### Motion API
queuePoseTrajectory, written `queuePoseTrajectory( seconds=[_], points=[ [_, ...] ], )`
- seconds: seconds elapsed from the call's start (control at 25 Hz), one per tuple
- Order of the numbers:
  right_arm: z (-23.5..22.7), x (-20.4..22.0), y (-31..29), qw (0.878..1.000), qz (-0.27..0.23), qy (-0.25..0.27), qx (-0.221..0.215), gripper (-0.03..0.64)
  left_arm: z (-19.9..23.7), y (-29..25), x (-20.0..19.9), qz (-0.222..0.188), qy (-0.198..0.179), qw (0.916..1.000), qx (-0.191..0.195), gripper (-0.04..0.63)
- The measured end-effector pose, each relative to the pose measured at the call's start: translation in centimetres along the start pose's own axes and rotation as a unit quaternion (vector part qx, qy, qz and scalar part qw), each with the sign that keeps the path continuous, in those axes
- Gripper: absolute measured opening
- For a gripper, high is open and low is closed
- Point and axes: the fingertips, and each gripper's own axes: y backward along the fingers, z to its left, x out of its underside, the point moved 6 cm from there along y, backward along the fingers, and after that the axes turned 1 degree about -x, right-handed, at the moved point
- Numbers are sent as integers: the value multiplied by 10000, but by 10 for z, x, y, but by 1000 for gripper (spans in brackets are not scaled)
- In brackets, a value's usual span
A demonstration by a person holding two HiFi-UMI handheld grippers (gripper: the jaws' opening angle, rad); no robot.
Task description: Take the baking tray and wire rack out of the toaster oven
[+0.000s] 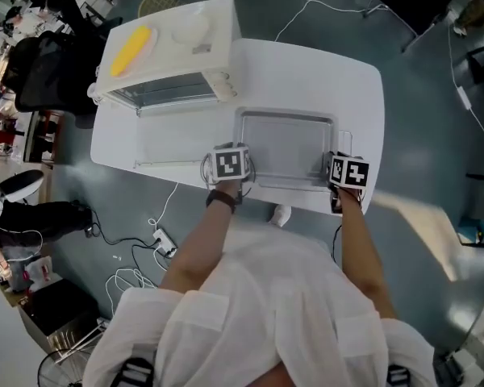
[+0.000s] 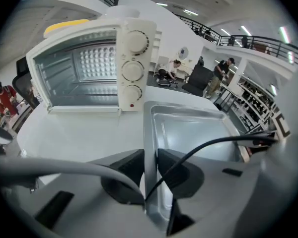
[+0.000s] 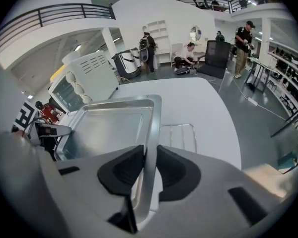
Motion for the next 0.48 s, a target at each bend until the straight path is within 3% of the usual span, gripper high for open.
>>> queuePoseTrajectory(
  seconds=[0.48],
  points=[
    [-98, 55, 16, 9944, 17, -910, 531, 85, -101, -63, -3, 401, -1030, 9924, 543, 80]
  ],
)
